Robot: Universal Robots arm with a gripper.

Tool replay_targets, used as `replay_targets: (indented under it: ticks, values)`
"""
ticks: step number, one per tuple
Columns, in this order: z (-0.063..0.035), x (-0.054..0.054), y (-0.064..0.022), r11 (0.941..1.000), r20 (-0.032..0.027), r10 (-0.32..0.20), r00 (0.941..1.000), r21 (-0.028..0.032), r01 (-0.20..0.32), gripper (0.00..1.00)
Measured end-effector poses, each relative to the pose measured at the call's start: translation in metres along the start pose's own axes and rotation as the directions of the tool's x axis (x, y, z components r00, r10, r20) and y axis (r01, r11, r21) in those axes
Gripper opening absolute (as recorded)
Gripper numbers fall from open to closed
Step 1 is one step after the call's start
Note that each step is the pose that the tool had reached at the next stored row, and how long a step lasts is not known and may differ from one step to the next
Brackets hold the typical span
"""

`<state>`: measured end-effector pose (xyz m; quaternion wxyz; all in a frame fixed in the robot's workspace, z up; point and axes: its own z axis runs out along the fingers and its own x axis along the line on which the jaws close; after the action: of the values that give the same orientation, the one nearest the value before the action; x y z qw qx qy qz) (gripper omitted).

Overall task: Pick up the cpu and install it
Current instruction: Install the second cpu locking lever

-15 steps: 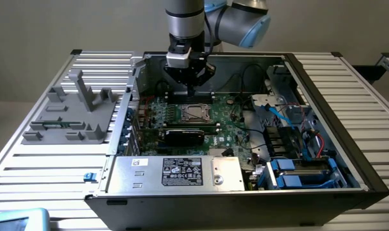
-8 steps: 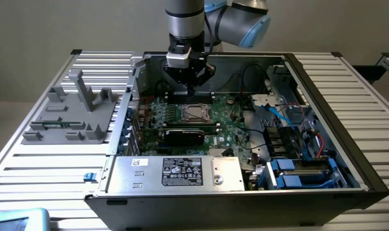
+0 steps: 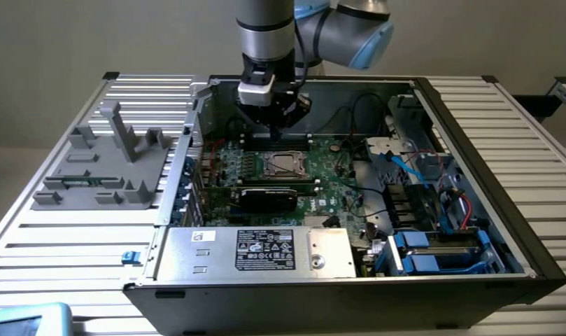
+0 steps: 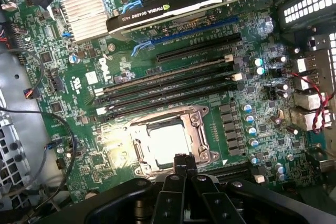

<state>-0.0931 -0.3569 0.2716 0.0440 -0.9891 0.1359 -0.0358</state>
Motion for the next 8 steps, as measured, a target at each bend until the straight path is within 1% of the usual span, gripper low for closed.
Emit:
replay_targets:
  ticks: [4, 6, 8]
  values:
    - [-0.0006, 0.003, 0.0091, 0.9998, 0.0108, 0.002, 0.9999, 0.0195, -0.002, 0.11]
    - [-0.0007, 0.004, 0.0135, 0.9995, 0.0163, 0.003, 0.9999, 0.0323, -0.004, 0.11]
    - [-0.0001, 0.005, 0.0184, 0.9989, 0.0215, 0.004, 0.9998, 0.0473, -0.005, 0.11]
